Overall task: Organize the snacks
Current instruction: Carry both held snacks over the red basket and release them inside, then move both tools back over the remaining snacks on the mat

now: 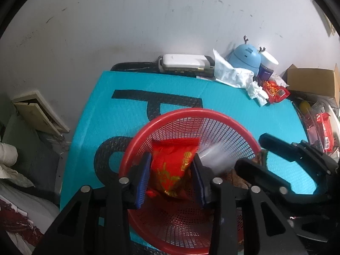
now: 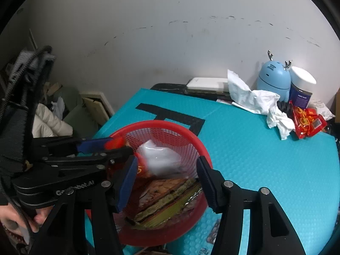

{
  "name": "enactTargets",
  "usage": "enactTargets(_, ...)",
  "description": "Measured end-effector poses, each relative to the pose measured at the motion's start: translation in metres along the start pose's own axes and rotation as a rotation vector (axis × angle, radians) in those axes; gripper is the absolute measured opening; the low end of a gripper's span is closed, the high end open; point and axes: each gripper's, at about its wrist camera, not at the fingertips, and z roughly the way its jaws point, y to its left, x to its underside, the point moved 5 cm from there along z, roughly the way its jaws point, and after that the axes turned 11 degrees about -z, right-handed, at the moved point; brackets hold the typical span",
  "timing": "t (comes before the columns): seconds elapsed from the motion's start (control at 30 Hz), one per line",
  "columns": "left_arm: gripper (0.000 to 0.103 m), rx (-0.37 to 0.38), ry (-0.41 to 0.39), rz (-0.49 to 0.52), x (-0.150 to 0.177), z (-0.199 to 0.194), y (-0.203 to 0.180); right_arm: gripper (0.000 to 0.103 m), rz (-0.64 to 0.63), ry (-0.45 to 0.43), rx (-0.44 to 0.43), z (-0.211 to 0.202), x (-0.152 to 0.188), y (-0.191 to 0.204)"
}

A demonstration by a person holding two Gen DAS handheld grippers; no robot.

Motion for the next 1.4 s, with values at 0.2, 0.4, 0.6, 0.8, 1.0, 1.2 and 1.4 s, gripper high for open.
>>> enactTargets(0.2, 0.051, -0.031, -0.009, 0.007, 0.000, -0.001, 0.001, 0.061, 0.007, -0.004, 0.015, -0.003, -0.001, -0.003)
enactTargets(0.4, 0.052, -0.012, -0.038, -0.003, -0.003, -0.012, 0.000, 0.061, 0.003, -0.017, 0.028, -0.009, -0.004, -0.003)
enactTargets(0.6, 0.052, 0.004, -0.106, 0.000, -0.008, -0.037, -0.001, 0.061, -0.007, -0.046, 0.046, -0.024, -0.009, -0.001)
enactTargets(0.8, 0.052, 0.025, -0.162, 0.016, -0.011, -0.063, -0.006, 0.061, -0.037, -0.085, 0.084, -0.049, -0.017, 0.007)
enactTargets(1.0, 0.052, 0.068, -0.213, 0.025, -0.011, -0.093, -0.011, 0.061, -0.051, -0.132, 0.105, -0.073, -0.025, 0.014)
enactTargets(1.2, 0.052, 0.108, -0.282, 0.040, -0.005, -0.129, -0.019, 0.061, -0.069, -0.184, 0.110, -0.104, -0.029, 0.026)
enactTargets(1.4, 0.052, 0.156, -0.325, 0.070, 0.005, -0.160, -0.033, 0.061, -0.081, -0.224, 0.162, -0.141, -0.027, 0.032)
